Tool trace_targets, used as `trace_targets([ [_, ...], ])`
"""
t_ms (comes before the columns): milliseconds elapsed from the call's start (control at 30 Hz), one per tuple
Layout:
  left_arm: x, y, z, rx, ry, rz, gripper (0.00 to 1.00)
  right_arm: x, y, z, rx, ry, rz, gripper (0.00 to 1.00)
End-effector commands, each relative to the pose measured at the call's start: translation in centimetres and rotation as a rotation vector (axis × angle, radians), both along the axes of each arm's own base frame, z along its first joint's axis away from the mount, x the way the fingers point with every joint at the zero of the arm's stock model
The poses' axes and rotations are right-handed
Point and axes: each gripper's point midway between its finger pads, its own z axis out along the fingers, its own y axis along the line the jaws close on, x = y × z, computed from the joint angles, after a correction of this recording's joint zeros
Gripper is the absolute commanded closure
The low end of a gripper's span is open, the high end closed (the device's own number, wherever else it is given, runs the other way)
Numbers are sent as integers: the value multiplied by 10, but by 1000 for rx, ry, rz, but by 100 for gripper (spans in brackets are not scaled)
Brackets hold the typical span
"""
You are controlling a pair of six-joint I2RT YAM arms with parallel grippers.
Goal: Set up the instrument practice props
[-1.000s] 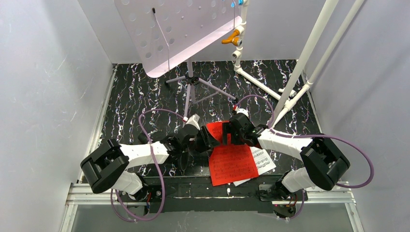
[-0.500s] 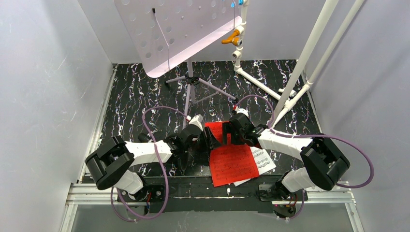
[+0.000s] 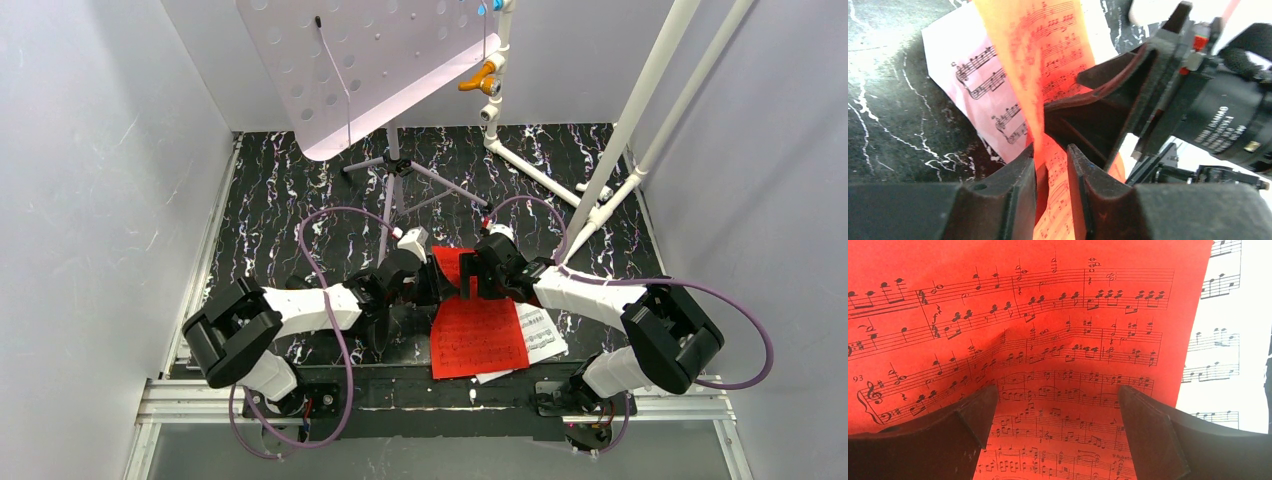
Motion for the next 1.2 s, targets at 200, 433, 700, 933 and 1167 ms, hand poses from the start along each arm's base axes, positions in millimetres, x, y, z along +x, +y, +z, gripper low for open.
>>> trace_targets([
  [200,12,6,26,45,-143,-67,98,-22,-1,30,4,5,170,0],
  [433,-31,4,120,-77,-359,-355,100,-29,12,156,129,-243,417,0],
  [700,-83,50,230,-103,-697,-551,100,-72,48,305,465,-474,738,0],
  [933,-103,93,301,-87,-968,-529,100,-88,49,366,627,-626,762,0],
  [1167,-136,124,377,-211,-1162,-502,100,-98,47,409,816,-776,733,0],
])
